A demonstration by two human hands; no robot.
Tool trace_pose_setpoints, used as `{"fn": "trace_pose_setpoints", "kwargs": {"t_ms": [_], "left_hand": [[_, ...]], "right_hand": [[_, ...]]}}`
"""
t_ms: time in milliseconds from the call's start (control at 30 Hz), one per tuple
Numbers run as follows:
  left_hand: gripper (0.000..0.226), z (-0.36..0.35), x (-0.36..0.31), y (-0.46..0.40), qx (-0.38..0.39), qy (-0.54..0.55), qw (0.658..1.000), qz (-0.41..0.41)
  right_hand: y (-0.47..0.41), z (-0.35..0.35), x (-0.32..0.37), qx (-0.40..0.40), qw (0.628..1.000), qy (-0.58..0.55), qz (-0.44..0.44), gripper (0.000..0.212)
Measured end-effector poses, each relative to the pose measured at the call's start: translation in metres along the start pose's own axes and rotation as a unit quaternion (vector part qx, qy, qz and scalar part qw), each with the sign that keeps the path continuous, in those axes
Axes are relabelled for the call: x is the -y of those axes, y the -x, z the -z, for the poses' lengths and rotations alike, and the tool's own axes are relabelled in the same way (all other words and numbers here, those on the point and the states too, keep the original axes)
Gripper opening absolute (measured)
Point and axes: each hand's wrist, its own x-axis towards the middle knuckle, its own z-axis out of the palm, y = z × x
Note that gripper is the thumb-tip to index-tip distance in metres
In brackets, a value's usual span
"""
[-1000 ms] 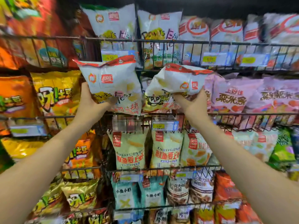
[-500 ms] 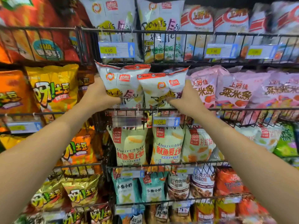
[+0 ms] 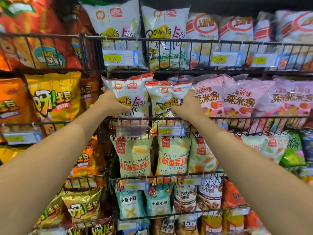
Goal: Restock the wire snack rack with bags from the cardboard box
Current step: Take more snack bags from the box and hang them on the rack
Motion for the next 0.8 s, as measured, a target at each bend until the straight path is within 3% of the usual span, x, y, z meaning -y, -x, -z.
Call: {"fn": "trace_pose_setpoints", "kwargs": {"t_ms": [67,167,200,267,333,367,467,633,733,800], "left_hand": [[0.106,0.003,-0.001,0.008,0.013,0.019,0.999,-0.024],[0.041,0.007,-0.006,0.02,0.044,0.071,0.994,-0.07],[0.034,0.009,-0.006,0.023,0.045,0.082,0.993,-0.072],[0.05,0.014,-0.007,0.031,0.035,0.109,0.992,-0.055],[0.054,0.017,-0.002,0.039,0.01,0.113,0.992,-0.06],[0.049,0.016,0.001,0.043,0.003,0.102,0.992,-0.078],[0.024,0.013,0.009,0.059,-0.044,0.051,0.987,-0.144],[0.046,0.01,0.019,0.08,-0.098,-0.021,0.984,-0.146],[0.075,0.004,0.022,0.091,-0.136,-0.122,0.978,-0.099],[0.078,-0.007,0.013,0.107,-0.134,-0.162,0.976,-0.057]], "right_hand": [[0.002,0.001,0.001,0.003,1.0,0.009,0.004,0.09],[0.005,0.008,0.003,0.022,0.999,0.02,0.02,0.086],[0.009,0.012,0.004,0.031,0.999,0.03,0.026,0.086],[0.016,0.019,0.008,0.055,0.996,0.055,0.034,0.079],[0.022,0.029,0.01,0.059,0.993,0.087,0.044,0.042],[0.027,0.035,0.01,0.055,0.992,0.1,0.047,0.035],[0.04,0.055,0.007,0.018,0.989,0.127,0.069,0.043],[0.059,0.083,-0.011,0.001,0.988,0.134,0.075,0.047],[0.073,0.097,-0.028,0.033,0.985,0.153,0.069,0.05],[0.08,0.103,-0.046,0.065,0.983,0.164,0.053,0.05]]}}
